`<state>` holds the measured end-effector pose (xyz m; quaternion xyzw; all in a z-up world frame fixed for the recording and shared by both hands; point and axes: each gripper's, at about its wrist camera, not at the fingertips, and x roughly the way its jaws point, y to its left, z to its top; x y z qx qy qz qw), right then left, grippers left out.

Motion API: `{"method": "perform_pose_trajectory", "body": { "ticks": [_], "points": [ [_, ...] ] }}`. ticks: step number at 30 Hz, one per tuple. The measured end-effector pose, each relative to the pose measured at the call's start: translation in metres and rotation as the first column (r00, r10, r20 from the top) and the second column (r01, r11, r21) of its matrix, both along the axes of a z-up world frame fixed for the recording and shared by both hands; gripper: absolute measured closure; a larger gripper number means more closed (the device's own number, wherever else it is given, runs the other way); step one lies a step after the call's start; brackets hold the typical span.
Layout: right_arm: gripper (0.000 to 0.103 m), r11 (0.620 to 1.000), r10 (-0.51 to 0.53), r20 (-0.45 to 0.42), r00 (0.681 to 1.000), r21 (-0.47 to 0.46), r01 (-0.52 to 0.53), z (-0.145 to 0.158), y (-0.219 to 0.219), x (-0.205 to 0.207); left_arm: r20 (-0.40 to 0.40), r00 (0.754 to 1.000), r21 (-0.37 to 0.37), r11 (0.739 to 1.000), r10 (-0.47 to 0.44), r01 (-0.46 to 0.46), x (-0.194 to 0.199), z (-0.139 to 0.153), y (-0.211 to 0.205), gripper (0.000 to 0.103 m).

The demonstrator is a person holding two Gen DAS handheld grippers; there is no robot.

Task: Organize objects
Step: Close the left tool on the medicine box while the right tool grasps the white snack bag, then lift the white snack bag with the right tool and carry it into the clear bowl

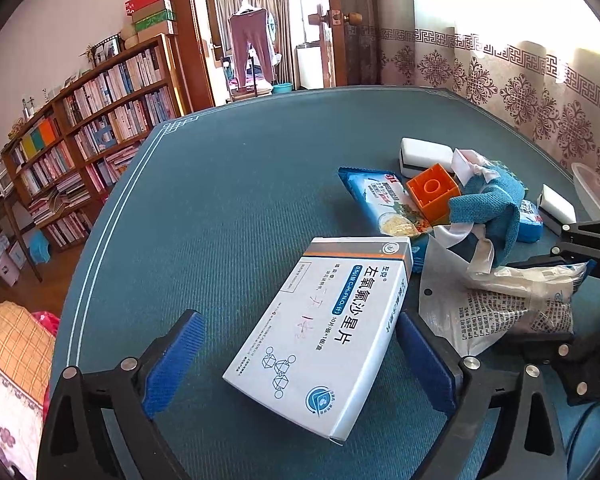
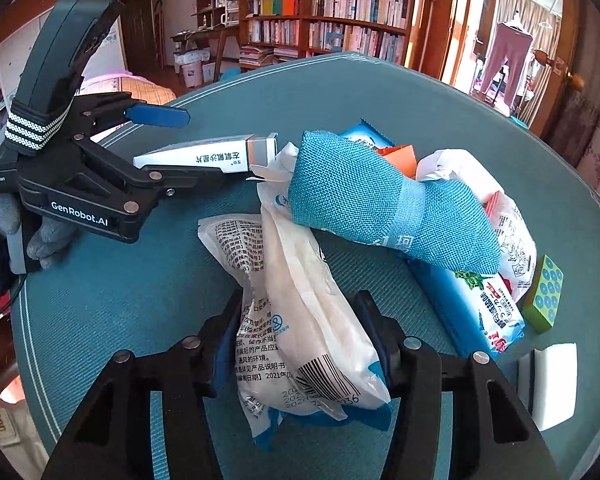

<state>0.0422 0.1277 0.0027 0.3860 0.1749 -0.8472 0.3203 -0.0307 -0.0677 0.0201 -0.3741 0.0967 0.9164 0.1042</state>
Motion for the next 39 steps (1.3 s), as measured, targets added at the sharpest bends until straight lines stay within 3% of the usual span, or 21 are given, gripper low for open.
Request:
{"method": "perform_pose_trajectory", "body": {
  "ticks": [5, 16, 22, 25, 30, 39],
  "points": [
    [0.049, 1.000, 0.012, 0.003, 1.000, 0.004, -0.012, -0.004, 0.005, 0.017, 0.022, 1.000, -0.025, 0.999, -0.021, 0.022, -0.001, -0.003, 0.005, 0.000],
    [0.049, 0.997, -0.069, 0.022, 0.997, -0.014, 0.069, -0.007, 0.037, 0.042, 0.049, 0.996, -0.073, 0.994, -0.077, 0.080, -0.007, -0.008, 0.018, 0.001],
    [0.047, 0.996, -0.081, 0.031, 0.996, -0.034, 0.082, -0.004, 0.038, 0.039, 0.076, 0.991, -0.024, 0.993, -0.112, 0.114, -0.006, -0.009, 0.020, 0.027],
    [0.047, 0.995, -0.089, 0.023, 0.996, -0.036, 0.090, -0.004, 0.034, 0.038, 0.060, 0.993, -0.034, 0.994, -0.106, 0.108, -0.001, -0.008, 0.024, 0.032],
    [0.049, 0.993, -0.104, 0.032, 0.994, -0.058, 0.105, -0.002, 0.036, 0.042, 0.040, 0.997, -0.052, 0.996, -0.071, 0.073, 0.008, -0.008, 0.027, 0.034],
    [0.050, 0.974, -0.087, 0.091, 0.992, -0.201, 0.104, 0.014, 0.060, 0.056, -0.006, 1.000, -0.028, 1.000, 0.004, -0.004, 0.028, 0.003, 0.027, 0.034]
  ]
}}
